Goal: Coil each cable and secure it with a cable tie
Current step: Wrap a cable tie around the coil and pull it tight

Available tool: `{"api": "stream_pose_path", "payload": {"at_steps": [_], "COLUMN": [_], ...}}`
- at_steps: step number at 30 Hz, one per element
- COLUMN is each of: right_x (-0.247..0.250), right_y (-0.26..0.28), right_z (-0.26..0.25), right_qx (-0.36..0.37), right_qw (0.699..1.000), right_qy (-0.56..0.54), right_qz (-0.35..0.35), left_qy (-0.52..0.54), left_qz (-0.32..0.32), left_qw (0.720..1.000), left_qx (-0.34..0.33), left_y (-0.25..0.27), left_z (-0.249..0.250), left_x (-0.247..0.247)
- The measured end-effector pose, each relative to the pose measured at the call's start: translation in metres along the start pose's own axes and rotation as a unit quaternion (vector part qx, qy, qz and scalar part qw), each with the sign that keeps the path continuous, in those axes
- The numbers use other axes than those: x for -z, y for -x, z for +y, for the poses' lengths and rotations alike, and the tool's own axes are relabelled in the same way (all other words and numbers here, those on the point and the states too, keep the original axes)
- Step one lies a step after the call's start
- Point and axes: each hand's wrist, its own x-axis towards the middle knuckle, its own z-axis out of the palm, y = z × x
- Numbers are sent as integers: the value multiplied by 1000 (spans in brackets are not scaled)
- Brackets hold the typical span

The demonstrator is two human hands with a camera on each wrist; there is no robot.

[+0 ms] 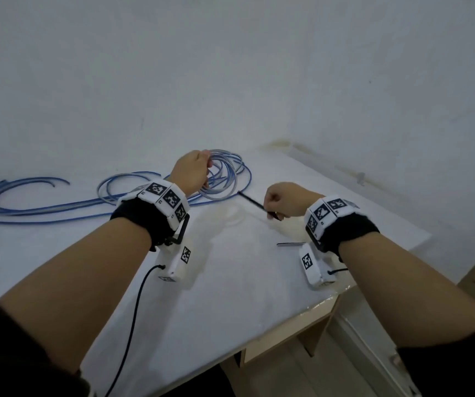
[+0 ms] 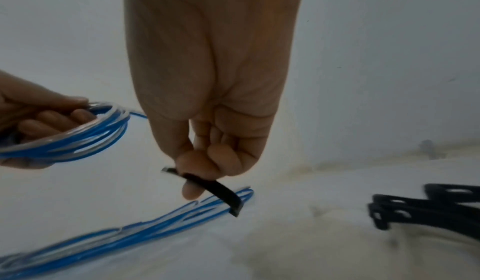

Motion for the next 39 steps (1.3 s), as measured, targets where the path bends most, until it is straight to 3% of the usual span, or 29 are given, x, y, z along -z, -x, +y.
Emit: {"api": "stream_pose_path", "payload": {"at_steps": [3,6,11,14,25,35,39], "right_x": [3,-2,-19,-29,-59,-68,-71], "right_y": [-17,-35,-63,-78,-119,-129,-131], "right_z": [-14,-40,-104,-141,-216,-229,-233], "right_qx": [-2,23,95,128,221,279,292], "right_qw": [978,916,813,777,781,757,763], "right_qy": [-186,-369,-552,-600,-580,-588,-575], "right_qz": [94,153,159,138,63,51,26], "left_qy": [-12,-41,-63,-59,-103,-172,-156], "left_qz": [46,83,151,178,244,235,221], "left_qw": [999,996,987,982,964,954,960], "left_qx": [10,14,0,-2,-20,-72,-80], "left_y": [-3,-4,-3,-3,-12,-12,-9], "left_z": [-9,-21,-36,-45,-65,-70,-70], "left_x": [23,48,90,112,183,195,197]}}
